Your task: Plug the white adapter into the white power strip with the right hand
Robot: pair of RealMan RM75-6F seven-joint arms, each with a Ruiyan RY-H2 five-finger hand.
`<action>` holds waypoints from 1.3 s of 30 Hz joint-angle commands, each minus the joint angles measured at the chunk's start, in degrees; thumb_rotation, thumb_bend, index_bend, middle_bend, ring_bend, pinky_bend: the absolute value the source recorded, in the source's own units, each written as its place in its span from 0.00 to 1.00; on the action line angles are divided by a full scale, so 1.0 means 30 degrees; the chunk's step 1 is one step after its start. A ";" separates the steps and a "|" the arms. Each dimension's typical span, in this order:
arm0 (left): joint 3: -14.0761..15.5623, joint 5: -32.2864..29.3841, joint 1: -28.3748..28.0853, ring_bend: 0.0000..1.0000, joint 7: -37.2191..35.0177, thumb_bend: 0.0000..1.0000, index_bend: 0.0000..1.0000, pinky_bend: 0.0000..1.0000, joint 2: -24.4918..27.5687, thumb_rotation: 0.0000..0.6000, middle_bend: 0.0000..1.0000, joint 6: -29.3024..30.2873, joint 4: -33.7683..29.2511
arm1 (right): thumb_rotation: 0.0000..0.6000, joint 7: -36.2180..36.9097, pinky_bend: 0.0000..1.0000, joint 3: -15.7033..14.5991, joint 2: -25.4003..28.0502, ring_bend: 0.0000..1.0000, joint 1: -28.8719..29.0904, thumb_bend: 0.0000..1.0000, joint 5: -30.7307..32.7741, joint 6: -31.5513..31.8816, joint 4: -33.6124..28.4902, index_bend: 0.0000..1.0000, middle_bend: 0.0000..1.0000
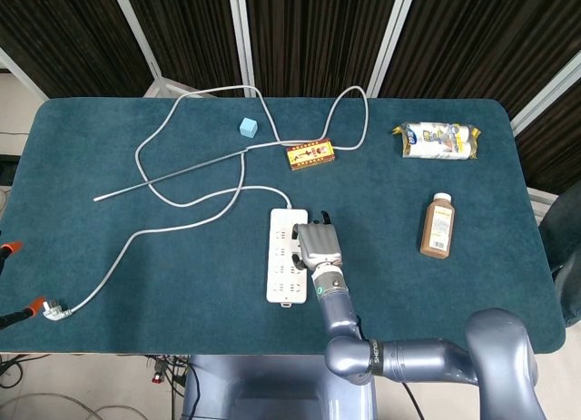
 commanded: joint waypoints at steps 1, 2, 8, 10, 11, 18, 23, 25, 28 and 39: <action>-0.0006 -0.0001 0.0002 0.00 0.0003 0.09 0.21 0.00 -0.0005 1.00 0.01 0.0015 0.0001 | 1.00 0.0007 0.02 -0.0017 0.0001 0.31 -0.0035 0.56 0.0000 -0.0001 0.0012 0.57 0.49; -0.0017 -0.0020 0.0007 0.00 0.0014 0.09 0.21 0.00 -0.0012 1.00 0.01 0.0029 0.0002 | 1.00 0.0028 0.03 -0.0016 0.0004 0.31 -0.0067 0.57 0.0014 -0.0020 0.0033 0.57 0.49; -0.0011 -0.0011 0.0006 0.00 0.0073 0.09 0.21 0.00 -0.0038 1.00 0.01 0.0045 -0.0008 | 1.00 0.0077 0.03 -0.0052 0.0034 0.31 -0.0185 0.57 0.0063 -0.0197 0.0059 0.57 0.49; 0.0003 -0.0001 -0.0007 0.00 0.0121 0.09 0.21 0.00 -0.0057 1.00 0.01 0.0022 -0.0003 | 1.00 0.0058 0.03 -0.0102 0.0031 0.31 -0.0213 0.57 0.0080 -0.0266 0.0013 0.57 0.49; 0.0010 -0.0001 -0.0014 0.00 0.0131 0.09 0.21 0.00 -0.0064 1.00 0.01 0.0004 0.0000 | 1.00 0.0045 0.03 -0.0125 0.0026 0.31 -0.0216 0.57 0.0064 -0.0292 -0.0018 0.57 0.49; -0.0024 -0.0039 0.0003 0.00 0.0111 0.09 0.21 0.00 -0.0054 1.00 0.01 0.0056 -0.0006 | 1.00 0.0007 0.03 -0.0134 -0.0119 0.31 -0.0174 0.57 0.0015 -0.0341 0.0063 0.57 0.49; -0.0022 -0.0064 -0.0006 0.00 0.0069 0.09 0.21 0.00 -0.0023 1.00 0.01 0.0011 -0.0001 | 1.00 0.0008 0.03 -0.0189 -0.0151 0.31 -0.0202 0.57 -0.0034 -0.0427 0.0064 0.57 0.49; -0.0026 -0.0070 -0.0004 0.00 0.0059 0.09 0.21 0.00 -0.0016 1.00 0.01 0.0014 -0.0007 | 1.00 0.0063 0.03 -0.0178 -0.0151 0.31 -0.0221 0.57 -0.0115 -0.0449 0.0053 0.57 0.49; -0.0044 -0.0093 0.0001 0.00 0.0050 0.09 0.21 0.00 -0.0017 1.00 0.01 0.0033 -0.0003 | 1.00 0.0005 0.03 -0.0210 -0.0101 0.31 -0.0226 0.57 -0.0125 -0.0490 0.0007 0.57 0.49; -0.0025 -0.0139 -0.0016 0.00 0.0190 0.09 0.21 0.00 -0.0041 1.00 0.01 -0.0018 -0.0035 | 1.00 -0.0158 0.03 -0.0213 0.0326 0.29 -0.0267 0.57 0.0196 -0.0896 -0.0338 0.51 0.44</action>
